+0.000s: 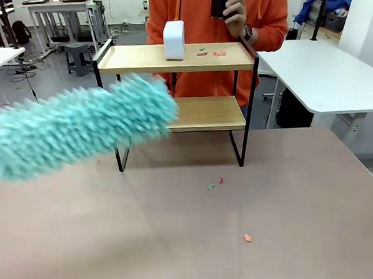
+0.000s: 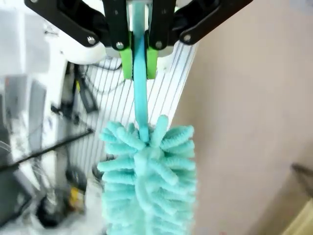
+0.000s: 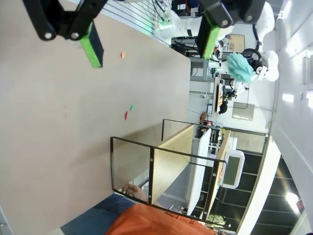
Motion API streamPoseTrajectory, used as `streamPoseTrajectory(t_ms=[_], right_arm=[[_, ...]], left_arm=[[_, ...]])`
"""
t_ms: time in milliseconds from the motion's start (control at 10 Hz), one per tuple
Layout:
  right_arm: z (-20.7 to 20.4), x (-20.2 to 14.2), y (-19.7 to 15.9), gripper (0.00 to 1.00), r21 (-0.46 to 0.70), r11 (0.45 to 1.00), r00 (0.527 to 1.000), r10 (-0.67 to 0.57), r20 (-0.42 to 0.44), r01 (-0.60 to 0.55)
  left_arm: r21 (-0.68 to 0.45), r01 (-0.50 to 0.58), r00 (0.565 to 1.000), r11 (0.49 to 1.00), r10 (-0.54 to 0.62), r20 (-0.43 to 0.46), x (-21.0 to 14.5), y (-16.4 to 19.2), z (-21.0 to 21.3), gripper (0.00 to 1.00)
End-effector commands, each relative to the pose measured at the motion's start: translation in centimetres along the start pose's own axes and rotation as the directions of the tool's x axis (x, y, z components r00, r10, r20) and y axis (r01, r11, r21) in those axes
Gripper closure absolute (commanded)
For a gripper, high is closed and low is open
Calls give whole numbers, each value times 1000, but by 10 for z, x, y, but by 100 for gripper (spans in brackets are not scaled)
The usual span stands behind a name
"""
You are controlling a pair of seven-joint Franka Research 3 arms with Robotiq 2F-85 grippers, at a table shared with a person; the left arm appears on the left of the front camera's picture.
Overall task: Clean the shelf.
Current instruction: Clean the specific tier of the Shelf with the Duster once objects are removed.
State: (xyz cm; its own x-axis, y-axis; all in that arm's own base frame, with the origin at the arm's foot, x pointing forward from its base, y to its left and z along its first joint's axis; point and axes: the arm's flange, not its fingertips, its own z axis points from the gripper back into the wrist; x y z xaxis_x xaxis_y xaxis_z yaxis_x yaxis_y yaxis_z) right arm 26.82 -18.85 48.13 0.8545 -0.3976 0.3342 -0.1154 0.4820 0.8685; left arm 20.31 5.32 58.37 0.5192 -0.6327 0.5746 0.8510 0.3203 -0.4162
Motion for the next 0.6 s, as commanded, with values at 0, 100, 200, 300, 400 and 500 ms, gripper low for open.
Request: streamPoseTrajectory(t_ms=[0,100,200,300,400,500], right_arm=[[-1,3,1,0,16,1000,1000,25,14,-26],[-1,3,1,0,16,1000,1000,25,14,-26],[-1,3,1,0,16,1000,1000,25,14,-26],[-1,3,1,0,16,1000,1000,25,14,-26],[-1,3,1,0,16,1000,1000,25,14,-26],[-1,3,1,0,16,1000,1000,25,14,-26]], left_arm=[[96,-156,947,983,121,299,-65,4,33,88],[99,-328,853,939,250,457,-90,13,46,88],[72,-506,739,859,389,550,-100,27,49,88],[48,-648,635,760,504,586,-97,45,45,88],[26,-724,566,689,573,593,-90,60,41,88],[11,-783,512,621,635,578,-78,80,36,88]])
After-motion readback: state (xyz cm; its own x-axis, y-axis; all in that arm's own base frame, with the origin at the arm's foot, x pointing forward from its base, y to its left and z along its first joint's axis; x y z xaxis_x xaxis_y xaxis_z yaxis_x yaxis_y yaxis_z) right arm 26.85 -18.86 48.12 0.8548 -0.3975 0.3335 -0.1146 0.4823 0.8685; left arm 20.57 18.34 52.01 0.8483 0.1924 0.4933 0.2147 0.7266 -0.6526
